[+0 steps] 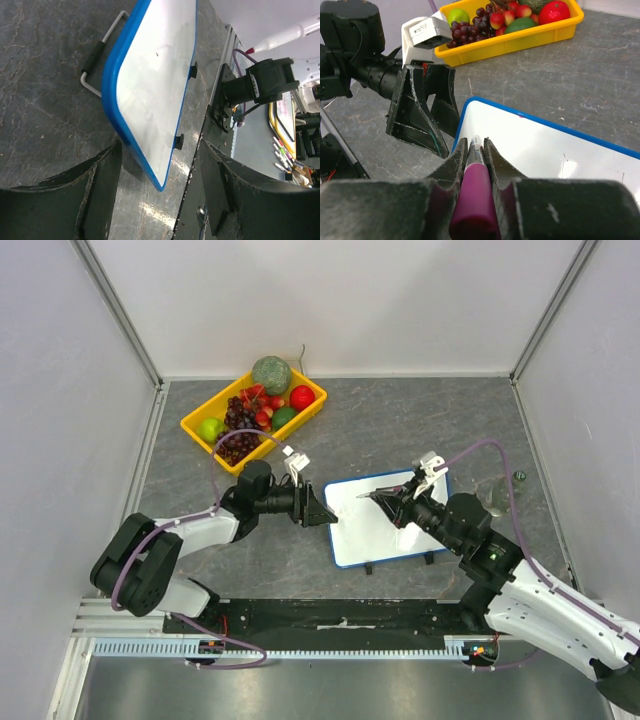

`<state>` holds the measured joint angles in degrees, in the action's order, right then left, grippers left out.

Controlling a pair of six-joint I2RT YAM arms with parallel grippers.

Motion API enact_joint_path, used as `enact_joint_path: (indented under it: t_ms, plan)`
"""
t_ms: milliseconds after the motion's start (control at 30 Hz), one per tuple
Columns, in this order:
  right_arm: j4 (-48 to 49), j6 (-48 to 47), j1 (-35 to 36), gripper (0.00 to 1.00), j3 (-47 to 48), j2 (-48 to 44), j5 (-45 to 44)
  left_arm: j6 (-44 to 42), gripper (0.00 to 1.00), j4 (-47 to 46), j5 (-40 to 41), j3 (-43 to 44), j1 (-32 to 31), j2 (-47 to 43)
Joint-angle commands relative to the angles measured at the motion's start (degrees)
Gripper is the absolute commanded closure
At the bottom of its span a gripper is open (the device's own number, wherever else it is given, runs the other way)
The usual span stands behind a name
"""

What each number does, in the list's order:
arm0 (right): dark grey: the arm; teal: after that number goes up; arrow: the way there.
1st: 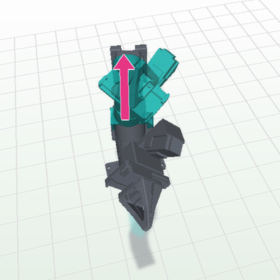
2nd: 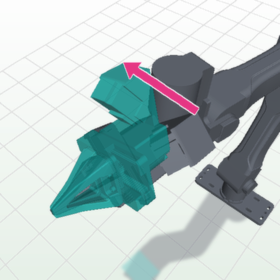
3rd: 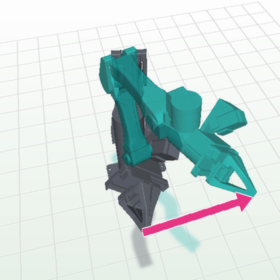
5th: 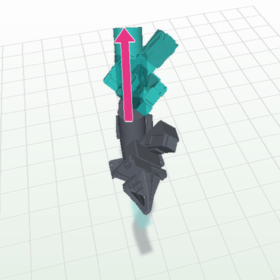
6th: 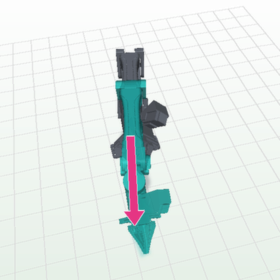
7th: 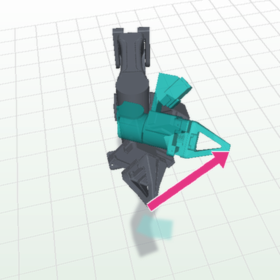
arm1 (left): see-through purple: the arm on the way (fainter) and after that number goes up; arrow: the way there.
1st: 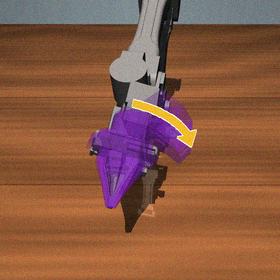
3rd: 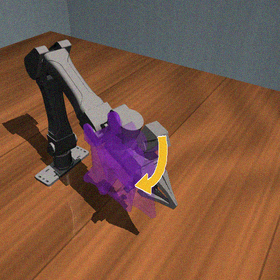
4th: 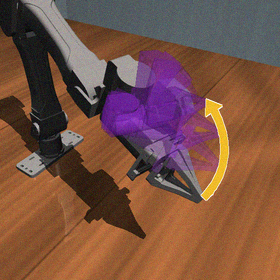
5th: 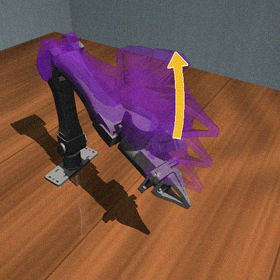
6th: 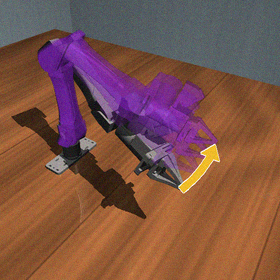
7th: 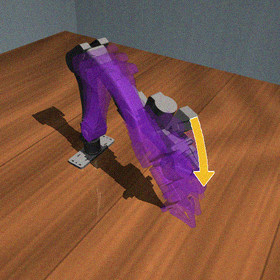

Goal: Write a sentence on the whiteboard

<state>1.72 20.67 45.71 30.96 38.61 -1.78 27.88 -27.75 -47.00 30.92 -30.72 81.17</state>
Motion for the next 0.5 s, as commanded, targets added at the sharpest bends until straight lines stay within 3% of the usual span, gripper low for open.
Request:
enact_joint_path:
  t_ms: [0,200,467]
  plan:
    - [3.8,-1.0,1.8,1.0,0.5,0.1,-6.7,3.9,0.31,-7.0,3.2,-1.7,0.4,0.8]
    - [5.9,-0.5,3.2,1.0,0.8,3.0,-6.2,6.4,0.42,-20.7,-3.0,-2.2,0.8,7.3]
    - [6.1,-0.5,3.8,1.0,1.3,4.4,-5.8,8.7,0.56,-30.6,-7.9,-1.7,1.0,14.2]
